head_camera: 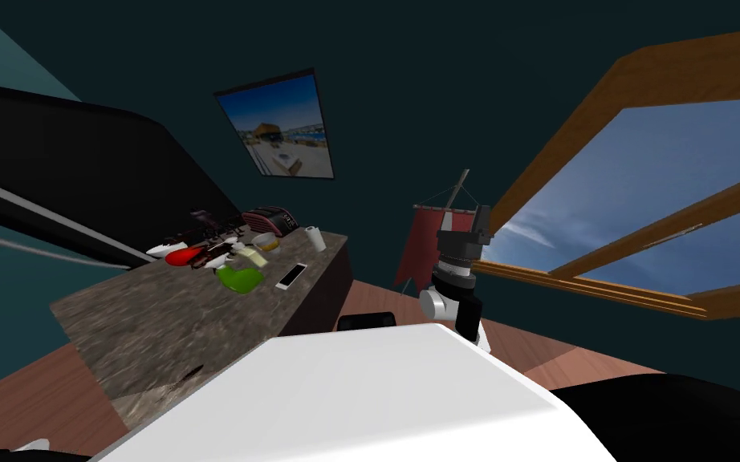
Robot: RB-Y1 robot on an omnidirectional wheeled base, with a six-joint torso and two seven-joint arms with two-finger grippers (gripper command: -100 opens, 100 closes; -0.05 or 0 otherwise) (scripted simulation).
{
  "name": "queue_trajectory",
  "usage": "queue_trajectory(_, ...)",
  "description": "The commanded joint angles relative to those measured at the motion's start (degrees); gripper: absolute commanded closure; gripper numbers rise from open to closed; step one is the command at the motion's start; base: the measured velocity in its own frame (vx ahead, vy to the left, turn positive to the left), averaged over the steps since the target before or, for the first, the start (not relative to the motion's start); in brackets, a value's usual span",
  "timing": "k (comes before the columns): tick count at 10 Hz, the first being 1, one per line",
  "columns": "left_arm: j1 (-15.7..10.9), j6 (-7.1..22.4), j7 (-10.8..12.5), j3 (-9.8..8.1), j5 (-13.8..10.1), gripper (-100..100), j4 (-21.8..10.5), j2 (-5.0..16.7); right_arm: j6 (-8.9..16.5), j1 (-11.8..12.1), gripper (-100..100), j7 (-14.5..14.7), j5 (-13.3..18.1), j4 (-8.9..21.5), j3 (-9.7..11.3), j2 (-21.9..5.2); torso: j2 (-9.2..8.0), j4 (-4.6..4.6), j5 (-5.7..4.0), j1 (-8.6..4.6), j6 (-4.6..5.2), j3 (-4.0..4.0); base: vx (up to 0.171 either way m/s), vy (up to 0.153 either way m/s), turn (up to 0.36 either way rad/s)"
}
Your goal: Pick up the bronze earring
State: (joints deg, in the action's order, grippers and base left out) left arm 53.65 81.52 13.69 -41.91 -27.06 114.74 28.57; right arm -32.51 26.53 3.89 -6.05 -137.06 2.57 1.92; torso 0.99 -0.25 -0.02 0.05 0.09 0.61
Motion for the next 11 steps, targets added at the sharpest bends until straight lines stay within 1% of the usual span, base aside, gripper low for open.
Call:
queue_trajectory(1,0.0,2.7,0.5,-0.82,-2.7,-100,-1.0,0.9,0.0,0.0,0,0.0,0.0,0.0,0.0,0.0,0.00,0.00,0.00,0.00,0.00,0.00,0.185,-0.062,-0.002)
queue_trajectory(3,-0.4,5.7,1.2,-1.84,-6.1,-100,-2.9,2.2,0.0,0.0,0,0.0,0.0,0.0,0.0,0.0,0.04,0.00,0.00,0.00,0.00,0.01,0.239,-0.040,0.000)
queue_trajectory(4,-0.4,5.7,1.2,-1.84,-6.5,-100,-2.9,2.2,0.0,0.0,0,0.0,0.0,0.0,0.0,0.0,0.08,-0.01,0.01,0.06,0.00,0.04,0.152,-0.027,-0.004)
queue_trajectory(6,-0.7,7.8,1.6,-2.52,-9.3,-100,-4.3,3.0,0.0,0.0,0,0.0,0.0,0.0,0.0,0.0,-0.28,0.07,0.02,0.10,0.00,-0.16,0.132,-0.019,-0.010)
queue_trajectory(8,-1.0,9.1,1.9,-2.98,-11.3,-100,-5.2,3.5,0.0,0.0,0,0.0,0.0,0.0,0.0,0.0,-0.26,0.06,0.04,0.16,0.00,-0.15,0.154,-0.008,-0.013)
queue_trajectory(9,-0.8,8.7,1.8,-2.93,-10.7,-100,-4.8,3.3,0.0,0.0,0,0.0,0.0,0.0,0.0,0.0,-0.26,0.06,0.04,0.18,0.00,-0.15,0.064,0.000,-0.002)
queue_trajectory(10,-0.8,8.9,1.9,-2.95,-10.9,0,-4.8,3.4,0.0,0.0,0,0.0,0.0,0.0,0.0,0.0,-0.51,0.11,0.04,0.19,-0.01,-0.29,0.013,0.000,0.000)
queue_trajectory(11,-1.7,7.5,1.7,-2.27,-10.1,-100,-6.8,3.2,0.0,0.0,0,0.0,0.0,0.0,0.0,0.0,-0.72,0.16,0.04,0.19,-0.02,-0.41,-0.027,-0.005,-0.049)
